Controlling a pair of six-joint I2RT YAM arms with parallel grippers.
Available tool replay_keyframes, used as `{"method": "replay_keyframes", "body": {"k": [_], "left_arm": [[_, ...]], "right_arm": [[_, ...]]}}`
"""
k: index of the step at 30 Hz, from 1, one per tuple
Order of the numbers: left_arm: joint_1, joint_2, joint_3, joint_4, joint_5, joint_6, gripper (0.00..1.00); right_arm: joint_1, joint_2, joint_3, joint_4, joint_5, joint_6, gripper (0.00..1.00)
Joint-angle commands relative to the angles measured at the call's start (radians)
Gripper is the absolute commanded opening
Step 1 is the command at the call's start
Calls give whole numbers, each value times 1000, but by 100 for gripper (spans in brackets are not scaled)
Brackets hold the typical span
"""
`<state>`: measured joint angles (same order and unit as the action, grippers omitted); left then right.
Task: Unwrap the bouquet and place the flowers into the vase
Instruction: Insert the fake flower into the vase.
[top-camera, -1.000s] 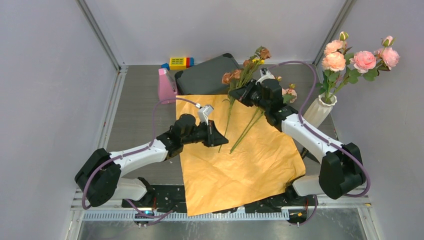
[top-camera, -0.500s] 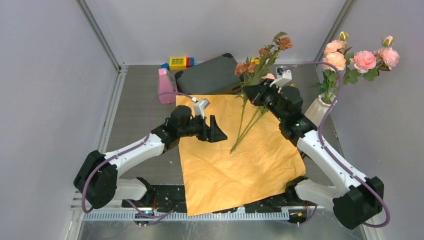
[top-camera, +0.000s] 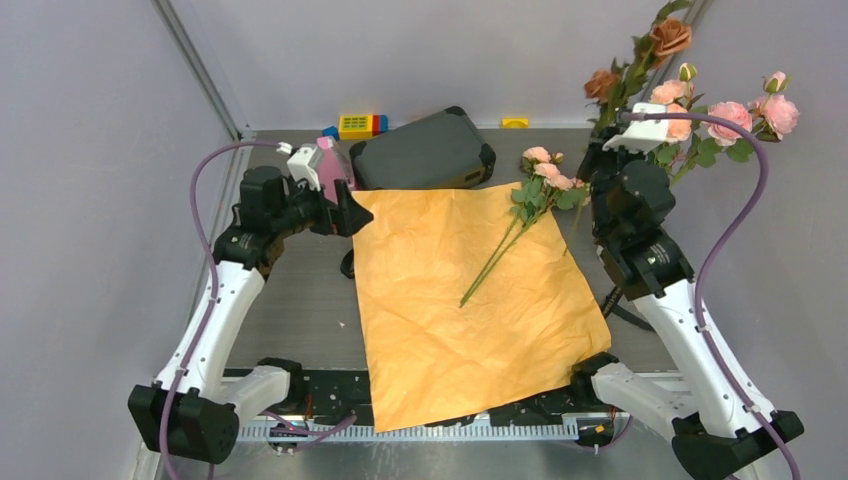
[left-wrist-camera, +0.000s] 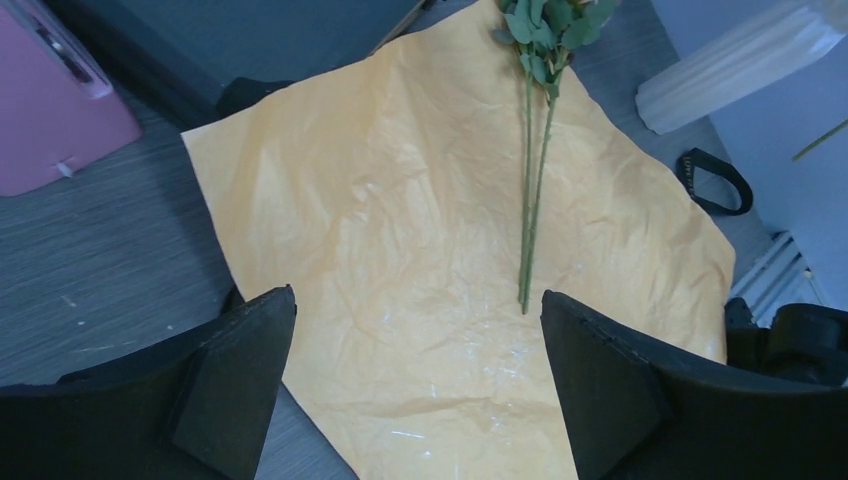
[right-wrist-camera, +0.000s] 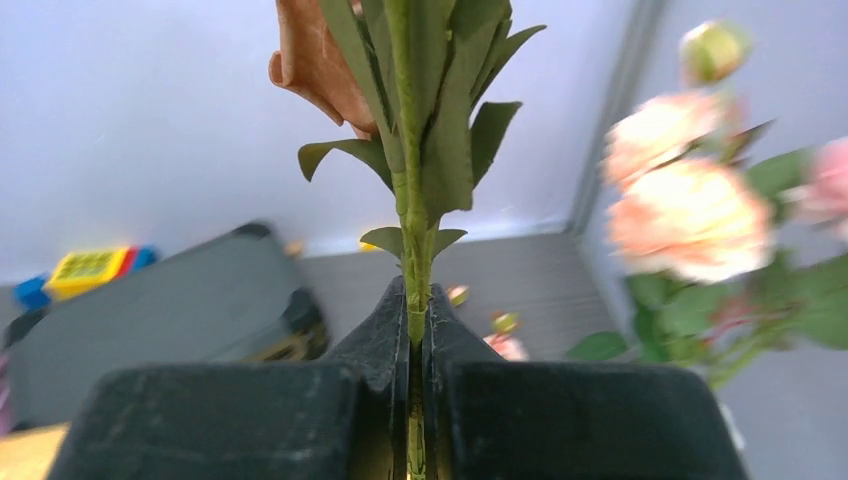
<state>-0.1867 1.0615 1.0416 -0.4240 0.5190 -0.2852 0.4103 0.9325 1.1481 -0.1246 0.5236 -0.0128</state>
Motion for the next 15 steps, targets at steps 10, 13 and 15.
{"method": "replay_keyframes", "body": {"k": [10, 13, 15], "left_arm": [[92, -28, -30, -59, -81, 87, 96], [92, -29, -27, -81, -118, 104, 96], [92, -37, -27, -93, -141, 115, 96]], "right_arm": [[-326, 126, 270, 178, 106, -247, 0], [-390, 155, 303, 197, 89, -242, 0], [-433, 164, 318, 204, 71, -240, 0]]}}
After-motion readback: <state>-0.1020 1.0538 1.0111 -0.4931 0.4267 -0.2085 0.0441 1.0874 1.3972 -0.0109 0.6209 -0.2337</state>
